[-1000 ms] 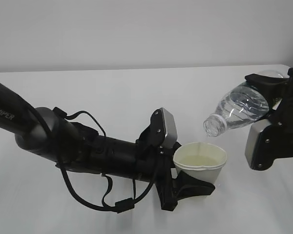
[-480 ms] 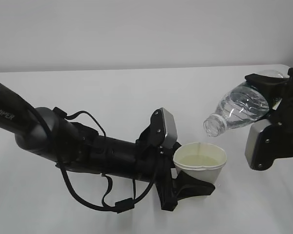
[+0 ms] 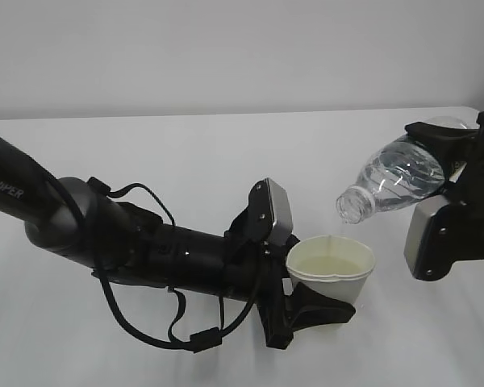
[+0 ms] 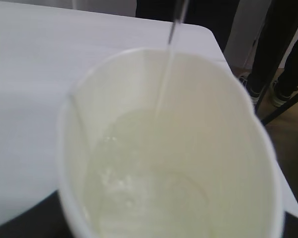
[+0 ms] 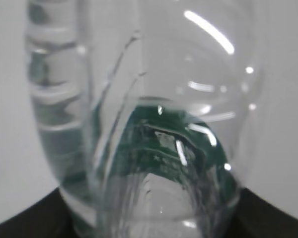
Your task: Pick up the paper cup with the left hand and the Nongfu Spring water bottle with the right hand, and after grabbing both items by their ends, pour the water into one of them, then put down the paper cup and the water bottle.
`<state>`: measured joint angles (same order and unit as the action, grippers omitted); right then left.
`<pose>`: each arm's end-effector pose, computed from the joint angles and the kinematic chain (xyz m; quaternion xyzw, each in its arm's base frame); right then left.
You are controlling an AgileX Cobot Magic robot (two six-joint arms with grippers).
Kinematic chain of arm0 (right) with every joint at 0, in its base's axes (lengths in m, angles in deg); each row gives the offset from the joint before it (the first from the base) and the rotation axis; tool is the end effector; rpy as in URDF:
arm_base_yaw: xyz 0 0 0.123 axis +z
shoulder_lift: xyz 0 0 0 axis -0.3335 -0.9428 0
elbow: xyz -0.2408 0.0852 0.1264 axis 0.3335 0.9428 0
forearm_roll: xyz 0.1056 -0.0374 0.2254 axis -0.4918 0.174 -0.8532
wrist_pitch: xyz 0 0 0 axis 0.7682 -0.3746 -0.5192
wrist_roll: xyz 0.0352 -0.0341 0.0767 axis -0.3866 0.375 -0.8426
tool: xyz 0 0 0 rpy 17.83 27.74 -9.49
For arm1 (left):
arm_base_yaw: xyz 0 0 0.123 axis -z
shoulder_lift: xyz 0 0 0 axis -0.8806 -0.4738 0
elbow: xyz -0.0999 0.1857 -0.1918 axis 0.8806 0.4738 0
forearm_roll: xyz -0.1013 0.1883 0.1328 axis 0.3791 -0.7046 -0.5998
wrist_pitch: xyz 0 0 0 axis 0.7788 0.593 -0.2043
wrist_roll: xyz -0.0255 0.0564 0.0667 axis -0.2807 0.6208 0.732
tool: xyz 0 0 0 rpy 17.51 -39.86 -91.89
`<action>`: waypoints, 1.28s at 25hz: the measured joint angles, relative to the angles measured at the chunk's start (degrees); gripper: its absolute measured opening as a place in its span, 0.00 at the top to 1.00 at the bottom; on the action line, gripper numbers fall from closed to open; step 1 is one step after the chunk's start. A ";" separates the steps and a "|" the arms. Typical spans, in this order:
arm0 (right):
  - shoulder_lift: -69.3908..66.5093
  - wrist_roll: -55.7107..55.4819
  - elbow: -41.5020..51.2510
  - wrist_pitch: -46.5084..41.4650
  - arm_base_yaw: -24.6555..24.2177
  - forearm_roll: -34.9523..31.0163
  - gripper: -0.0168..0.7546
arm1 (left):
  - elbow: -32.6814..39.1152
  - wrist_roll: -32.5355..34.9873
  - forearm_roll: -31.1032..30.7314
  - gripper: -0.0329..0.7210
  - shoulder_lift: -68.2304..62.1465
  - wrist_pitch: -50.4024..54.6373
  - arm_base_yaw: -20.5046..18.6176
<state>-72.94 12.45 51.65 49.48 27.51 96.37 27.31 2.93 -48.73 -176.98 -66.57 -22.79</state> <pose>0.2523 0.0524 0.1778 -0.6030 0.4134 -0.4100 0.5453 0.2647 -0.3005 0.0881 0.5364 0.6069 -0.4411 0.3865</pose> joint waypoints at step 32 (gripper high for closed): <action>0.00 -52.02 0.00 0.21 0.00 -1.70 0.44 | 0.00 0.00 10.84 0.39 0.00 0.14 0.00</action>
<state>-72.94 -39.57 51.65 49.69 27.51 94.67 27.31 2.93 -37.89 -176.98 -66.43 -22.79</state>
